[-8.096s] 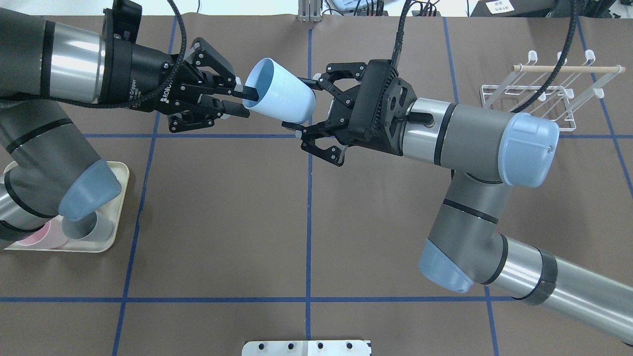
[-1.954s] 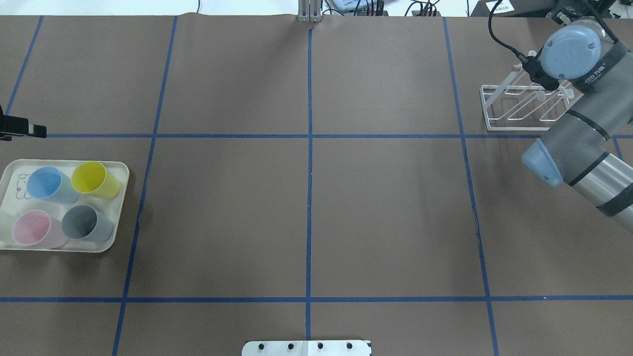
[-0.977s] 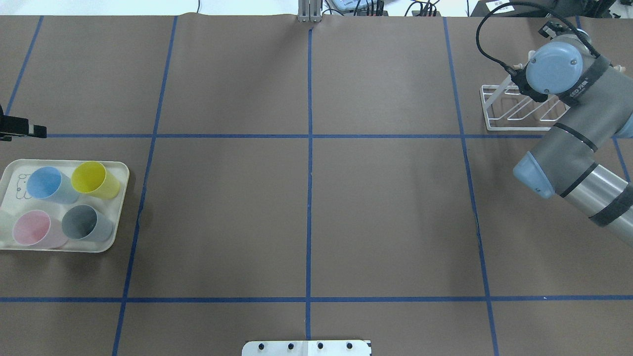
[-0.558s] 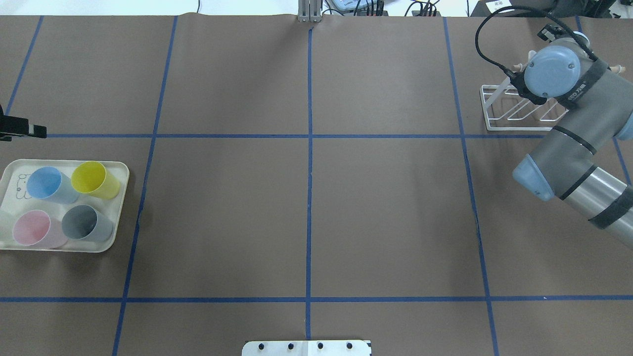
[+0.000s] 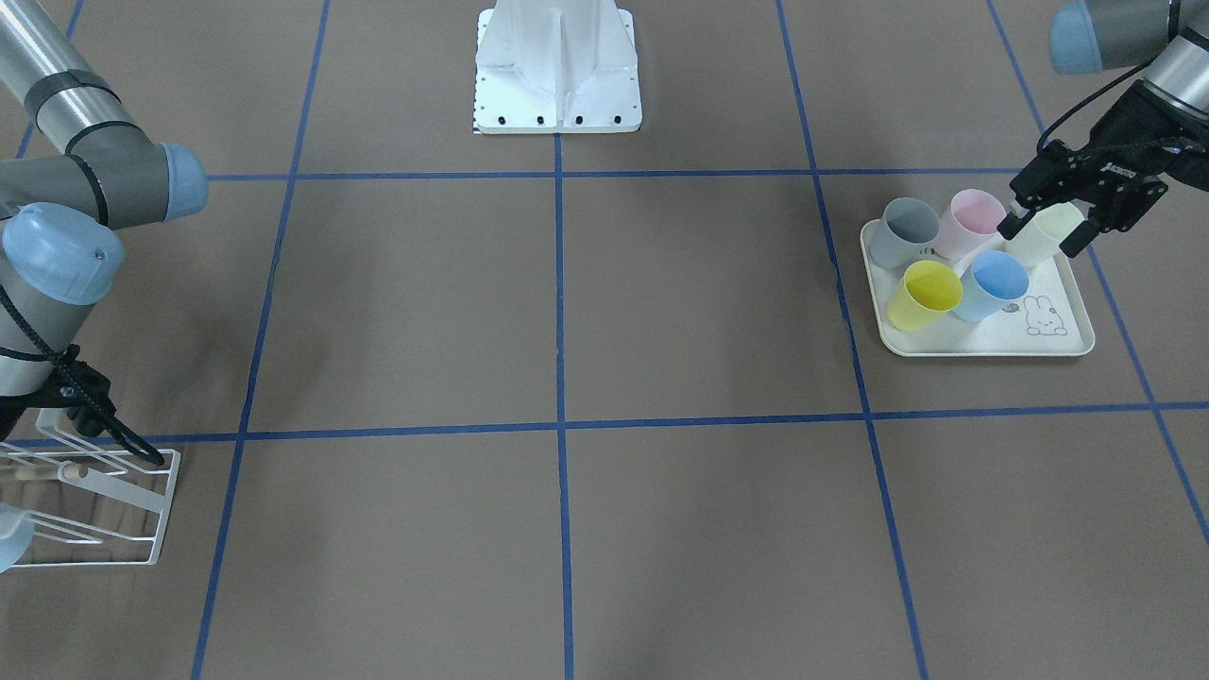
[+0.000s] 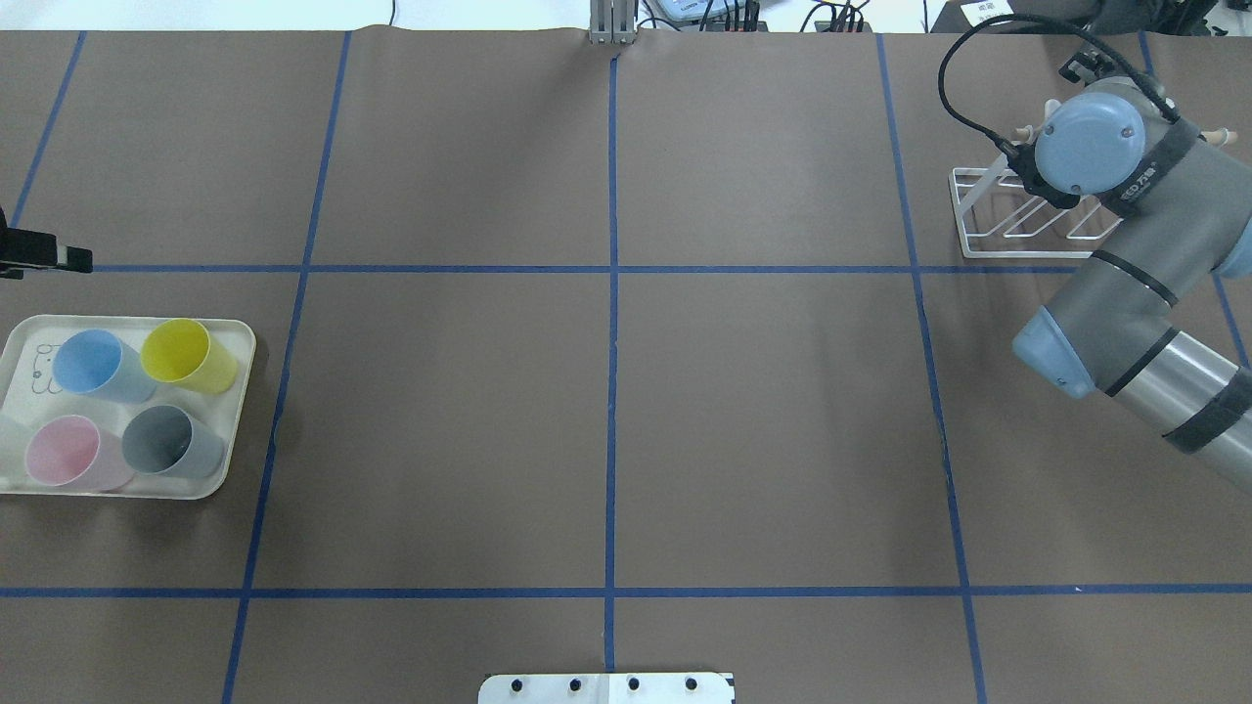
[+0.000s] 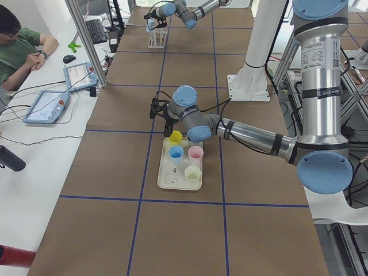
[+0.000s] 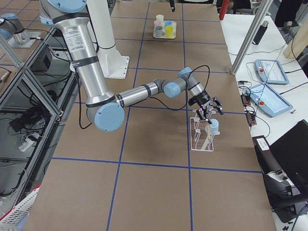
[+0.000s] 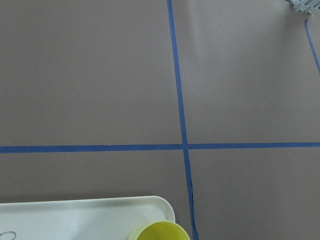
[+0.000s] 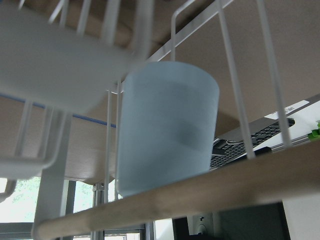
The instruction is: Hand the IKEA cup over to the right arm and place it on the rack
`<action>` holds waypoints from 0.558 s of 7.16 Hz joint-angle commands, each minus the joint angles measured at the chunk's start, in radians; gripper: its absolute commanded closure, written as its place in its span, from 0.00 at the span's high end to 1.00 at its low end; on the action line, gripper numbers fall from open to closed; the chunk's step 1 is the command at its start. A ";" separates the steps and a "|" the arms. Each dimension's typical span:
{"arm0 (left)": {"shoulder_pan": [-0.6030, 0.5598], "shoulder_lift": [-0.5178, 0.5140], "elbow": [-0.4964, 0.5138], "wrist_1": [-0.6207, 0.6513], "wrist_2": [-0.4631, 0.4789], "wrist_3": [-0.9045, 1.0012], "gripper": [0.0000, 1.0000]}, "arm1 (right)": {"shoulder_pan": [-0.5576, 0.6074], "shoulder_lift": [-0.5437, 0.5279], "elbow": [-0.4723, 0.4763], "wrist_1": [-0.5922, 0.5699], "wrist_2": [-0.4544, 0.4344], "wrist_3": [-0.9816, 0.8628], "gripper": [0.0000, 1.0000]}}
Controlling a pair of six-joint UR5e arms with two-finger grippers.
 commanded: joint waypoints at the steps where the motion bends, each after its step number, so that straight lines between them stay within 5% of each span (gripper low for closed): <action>1: 0.000 0.000 0.000 0.000 0.000 0.000 1.00 | 0.000 0.015 0.045 -0.005 0.013 -0.001 0.99; 4: -0.002 0.014 -0.010 0.000 0.000 0.003 1.00 | 0.020 0.015 0.226 -0.041 0.174 0.206 0.99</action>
